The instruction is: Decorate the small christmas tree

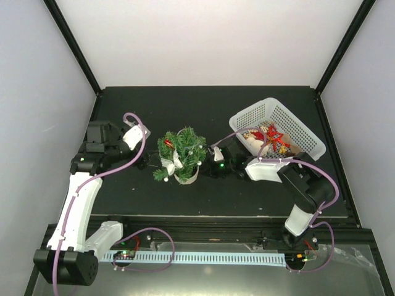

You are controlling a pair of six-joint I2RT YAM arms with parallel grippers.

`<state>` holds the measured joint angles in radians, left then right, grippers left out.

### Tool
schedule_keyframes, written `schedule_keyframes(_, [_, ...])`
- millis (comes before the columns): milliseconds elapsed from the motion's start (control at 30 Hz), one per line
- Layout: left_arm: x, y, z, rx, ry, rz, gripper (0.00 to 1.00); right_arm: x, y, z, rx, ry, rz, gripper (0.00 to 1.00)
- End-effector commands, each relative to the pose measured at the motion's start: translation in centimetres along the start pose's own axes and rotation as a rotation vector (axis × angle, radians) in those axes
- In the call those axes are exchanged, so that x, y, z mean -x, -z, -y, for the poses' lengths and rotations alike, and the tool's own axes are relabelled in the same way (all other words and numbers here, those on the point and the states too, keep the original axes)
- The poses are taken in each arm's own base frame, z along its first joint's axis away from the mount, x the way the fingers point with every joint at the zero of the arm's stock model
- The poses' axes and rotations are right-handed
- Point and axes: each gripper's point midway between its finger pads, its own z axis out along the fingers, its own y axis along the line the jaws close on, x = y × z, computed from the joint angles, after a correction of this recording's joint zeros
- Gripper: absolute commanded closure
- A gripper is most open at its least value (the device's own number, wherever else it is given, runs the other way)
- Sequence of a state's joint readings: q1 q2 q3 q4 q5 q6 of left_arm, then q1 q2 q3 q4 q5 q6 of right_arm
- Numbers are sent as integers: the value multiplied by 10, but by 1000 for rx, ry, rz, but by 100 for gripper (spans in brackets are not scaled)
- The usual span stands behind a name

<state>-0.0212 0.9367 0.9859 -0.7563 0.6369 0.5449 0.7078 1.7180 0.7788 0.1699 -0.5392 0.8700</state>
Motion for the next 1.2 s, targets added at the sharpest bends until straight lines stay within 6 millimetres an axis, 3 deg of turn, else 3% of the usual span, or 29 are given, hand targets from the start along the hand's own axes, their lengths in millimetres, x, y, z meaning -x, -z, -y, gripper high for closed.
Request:
schedule_keyframes(0, [-19, -2, -20, 99, 43, -74, 1, -4, -4, -13, 34, 24, -37, 99])
schedule_keyframes(367, [-8, 4, -44, 188, 61, -40, 1, -29, -3, -18, 71, 48, -136, 99])
schedule_keyframes(667, [1, 7, -50, 200, 62, -19, 1, -58, -7, -42, 149, 156, -262, 99])
schedule_keyframes(867, [4, 9, -50, 193, 60, -6, 1, -62, -12, -46, 172, 168, -296, 99])
schedule_keyframes(1033, [-7, 4, -45, 158, 76, -45, 1, -63, -16, -44, 169, 164, -307, 99])
schedule_keyframes(1167, [-32, -5, -36, 96, 87, -123, 1, -61, -12, -44, 149, 183, -298, 99])
